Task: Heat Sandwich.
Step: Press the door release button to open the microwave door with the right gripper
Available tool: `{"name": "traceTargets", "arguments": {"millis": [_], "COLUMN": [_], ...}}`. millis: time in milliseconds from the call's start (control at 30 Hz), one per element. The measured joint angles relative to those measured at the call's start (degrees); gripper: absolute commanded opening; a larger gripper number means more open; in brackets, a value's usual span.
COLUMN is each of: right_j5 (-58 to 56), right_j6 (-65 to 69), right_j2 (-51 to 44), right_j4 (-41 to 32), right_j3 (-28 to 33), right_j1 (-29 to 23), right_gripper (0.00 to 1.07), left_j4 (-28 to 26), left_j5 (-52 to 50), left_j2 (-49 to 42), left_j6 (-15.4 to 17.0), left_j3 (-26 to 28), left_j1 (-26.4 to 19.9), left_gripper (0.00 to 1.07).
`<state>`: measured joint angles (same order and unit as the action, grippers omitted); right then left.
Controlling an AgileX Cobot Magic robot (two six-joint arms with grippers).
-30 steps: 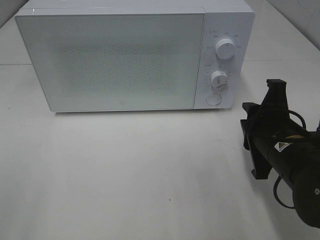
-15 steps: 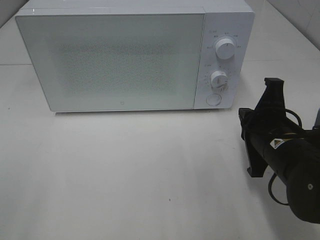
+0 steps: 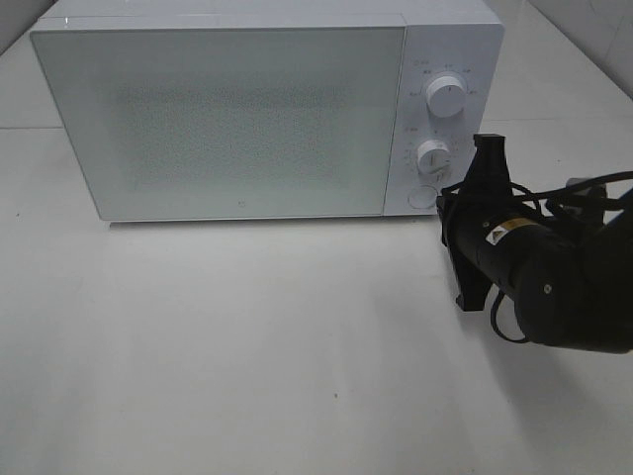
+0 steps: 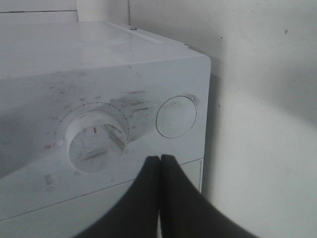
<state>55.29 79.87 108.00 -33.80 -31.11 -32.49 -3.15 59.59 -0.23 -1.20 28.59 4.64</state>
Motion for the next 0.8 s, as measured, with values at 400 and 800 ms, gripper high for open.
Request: {"name": "traceTargets", "arguments": {"millis": [400, 800], "right_j5": [-8.14, -10.89], "right_j6": [0.0, 0.0], "right_j2": [6.99, 11.75], "right_j4": [3.9, 3.78], "right_j3": [-10.83, -15.81], "right_j1": [5.5, 6.42], "right_gripper": [0.01, 0.01], "left_j4": [0.0, 0.0], "left_j5": [0.0, 0.0], "left_j2": [0.0, 0.0], "left_j6": [0.0, 0.0], "left_j3": [0.0, 0.0], "left_j1": [0.0, 0.0], "left_gripper": [1.04, 1.04]}}
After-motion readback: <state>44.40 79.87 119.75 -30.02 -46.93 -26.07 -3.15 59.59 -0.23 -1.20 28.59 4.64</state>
